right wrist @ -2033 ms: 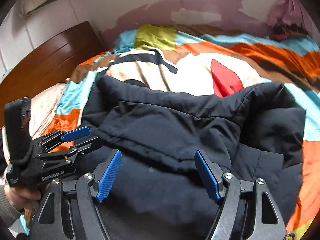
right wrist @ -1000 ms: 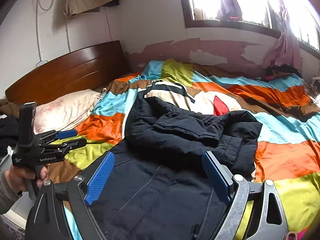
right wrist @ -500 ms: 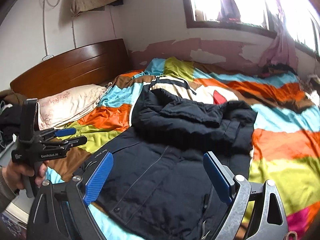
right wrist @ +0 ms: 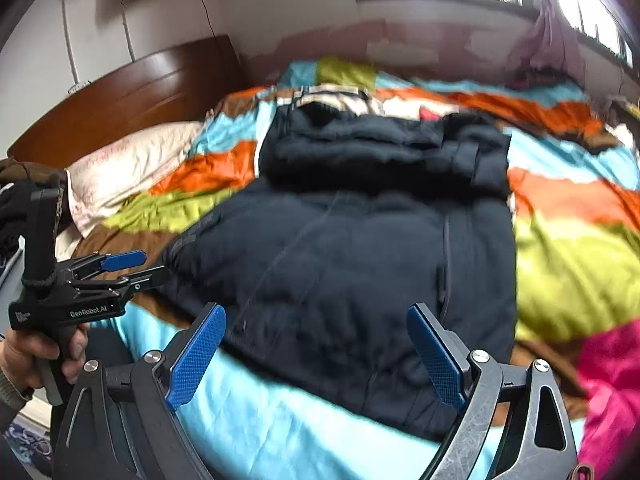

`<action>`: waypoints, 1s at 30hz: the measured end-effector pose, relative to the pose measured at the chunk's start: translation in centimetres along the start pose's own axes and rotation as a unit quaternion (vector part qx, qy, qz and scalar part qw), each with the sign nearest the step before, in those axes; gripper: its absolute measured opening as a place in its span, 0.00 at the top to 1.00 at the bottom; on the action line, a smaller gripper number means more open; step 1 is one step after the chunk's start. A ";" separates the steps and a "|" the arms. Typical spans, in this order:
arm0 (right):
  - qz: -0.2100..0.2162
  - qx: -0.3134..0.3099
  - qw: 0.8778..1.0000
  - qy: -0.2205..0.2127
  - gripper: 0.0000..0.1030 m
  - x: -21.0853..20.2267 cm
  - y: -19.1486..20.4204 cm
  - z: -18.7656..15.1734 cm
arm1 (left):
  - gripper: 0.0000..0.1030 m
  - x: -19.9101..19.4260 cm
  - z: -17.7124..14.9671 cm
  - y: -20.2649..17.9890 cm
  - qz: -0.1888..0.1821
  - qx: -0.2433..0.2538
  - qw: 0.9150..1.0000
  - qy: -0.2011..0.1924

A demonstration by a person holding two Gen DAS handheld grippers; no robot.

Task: Fold large clothes
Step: 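Open both tools and withdraw them up from the folded jacket, then lower both tools to the hem edge of the folded jacket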

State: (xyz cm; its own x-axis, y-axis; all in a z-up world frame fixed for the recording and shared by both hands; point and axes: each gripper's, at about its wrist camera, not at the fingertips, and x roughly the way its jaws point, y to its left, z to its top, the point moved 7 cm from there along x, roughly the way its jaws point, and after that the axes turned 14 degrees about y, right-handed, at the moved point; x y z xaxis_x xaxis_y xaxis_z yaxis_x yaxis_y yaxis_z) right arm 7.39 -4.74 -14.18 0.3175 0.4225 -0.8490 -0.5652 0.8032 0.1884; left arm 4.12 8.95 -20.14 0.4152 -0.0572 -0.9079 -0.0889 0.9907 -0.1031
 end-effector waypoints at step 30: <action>-0.018 0.061 0.997 0.053 0.11 3.0 -2.8 -4.7 | 0.38 7.8 -3.5 -0.6 0.054 0.043 0.996 0.048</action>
State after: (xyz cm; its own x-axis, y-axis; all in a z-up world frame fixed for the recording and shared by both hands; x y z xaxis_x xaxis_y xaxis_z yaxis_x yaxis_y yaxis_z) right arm 6.37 -7.72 -19.61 0.2505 0.3510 -0.9022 -0.4557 0.8650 0.2100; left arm 4.20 7.50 -28.59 0.3181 0.0432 -0.9471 -0.0494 0.9984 0.0290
